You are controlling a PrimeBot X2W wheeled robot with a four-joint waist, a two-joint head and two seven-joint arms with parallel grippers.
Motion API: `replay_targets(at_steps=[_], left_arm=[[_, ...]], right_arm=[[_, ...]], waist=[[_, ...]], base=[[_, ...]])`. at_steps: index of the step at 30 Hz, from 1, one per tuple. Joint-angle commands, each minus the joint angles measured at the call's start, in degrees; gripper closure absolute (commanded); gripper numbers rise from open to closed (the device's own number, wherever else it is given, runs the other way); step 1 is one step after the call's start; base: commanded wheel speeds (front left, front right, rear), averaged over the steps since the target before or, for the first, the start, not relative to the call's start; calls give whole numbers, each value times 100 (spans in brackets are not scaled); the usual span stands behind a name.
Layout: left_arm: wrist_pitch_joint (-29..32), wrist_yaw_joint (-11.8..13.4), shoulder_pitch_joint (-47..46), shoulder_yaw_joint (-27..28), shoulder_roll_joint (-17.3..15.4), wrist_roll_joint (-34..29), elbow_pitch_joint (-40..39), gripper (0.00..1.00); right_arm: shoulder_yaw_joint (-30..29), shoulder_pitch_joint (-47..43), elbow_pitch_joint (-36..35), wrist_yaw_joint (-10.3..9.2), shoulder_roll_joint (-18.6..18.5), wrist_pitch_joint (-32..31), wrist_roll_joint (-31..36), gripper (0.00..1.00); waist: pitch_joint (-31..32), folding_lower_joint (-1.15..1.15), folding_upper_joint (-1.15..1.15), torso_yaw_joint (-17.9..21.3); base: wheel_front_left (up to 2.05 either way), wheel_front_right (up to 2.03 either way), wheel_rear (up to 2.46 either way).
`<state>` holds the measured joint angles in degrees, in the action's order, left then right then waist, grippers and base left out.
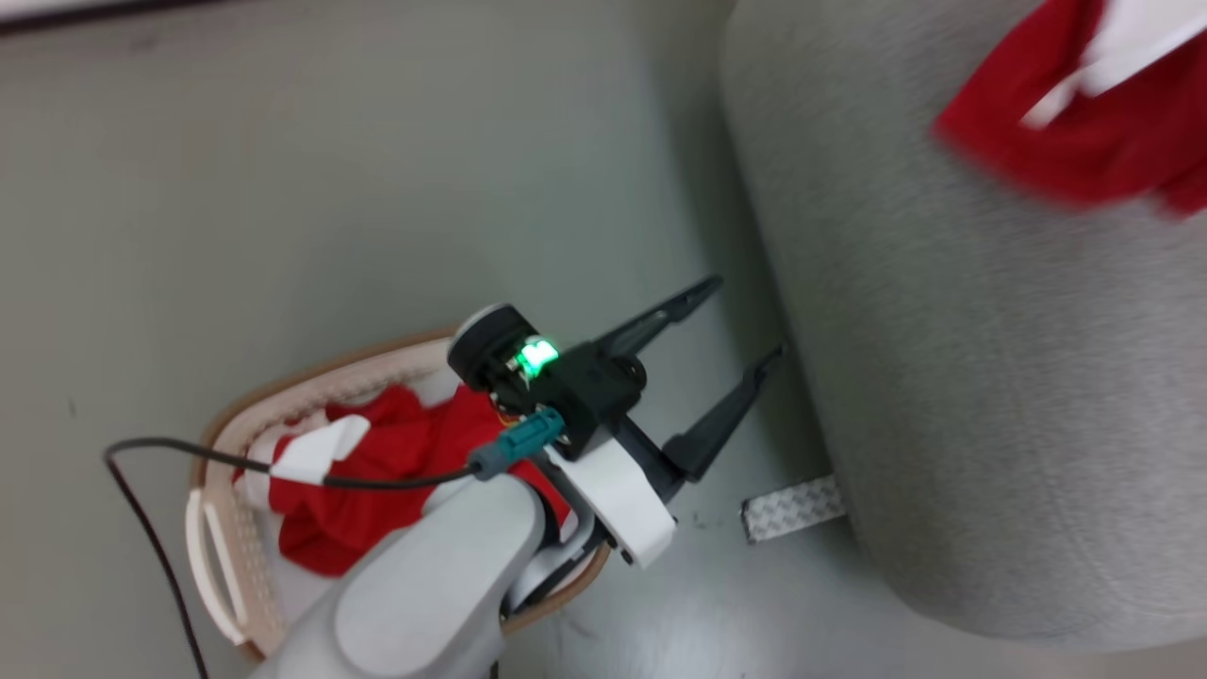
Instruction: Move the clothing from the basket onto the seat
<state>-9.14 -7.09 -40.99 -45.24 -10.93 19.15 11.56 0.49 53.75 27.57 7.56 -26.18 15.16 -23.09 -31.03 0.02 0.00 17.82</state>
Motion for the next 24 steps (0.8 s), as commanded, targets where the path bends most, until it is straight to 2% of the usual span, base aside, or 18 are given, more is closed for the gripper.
replay_targets(at_steps=[1,4,8,14,15,16,17,18,24], left_arm=[[-31,-1,-82,35,-57,-7,-33,0],[-79,44,-116,90,-86,17,-68,0],[-110,67,-38,101,-154,51,-81,0],[-183,138,168,107,-226,142,-9,0],[-195,146,192,104,-237,151,-6,0],[-193,146,228,103,-253,165,8,0],[-198,156,257,106,-267,179,21,0],[-194,163,267,109,-271,190,32,0],[-331,287,374,259,-349,245,129,0]], right_arm=[[-168,207,112,-14,-74,0,95,100],[-749,656,446,-14,-262,-1,387,100],[-1342,909,1051,-14,-324,-2,882,100],[-1900,516,1727,-14,183,-2,1529,100],[-1978,442,1748,-14,291,-1,1605,95],[-2053,333,1762,-14,430,-2,1655,74],[-2125,219,1747,-14,566,-2,1724,32],[-2165,105,1709,-13,681,-2,1793,0],[-2128,-662,1088,-14,1211,-2,1932,0]], waist=[[-426,-2,0,-285],[-602,-2,0,-391],[-770,-2,0,-508],[-796,-2,0,-511],[-783,-2,0,-498],[-759,-2,0,-482],[-735,-2,0,-462],[-706,-2,0,-441],[-342,-2,0,-329]], base=[[0,0,0],[0,0,0],[0,0,0],[0,0,0],[0,0,0],[0,0,0],[0,0,0],[0,0,0],[0,0,0]])
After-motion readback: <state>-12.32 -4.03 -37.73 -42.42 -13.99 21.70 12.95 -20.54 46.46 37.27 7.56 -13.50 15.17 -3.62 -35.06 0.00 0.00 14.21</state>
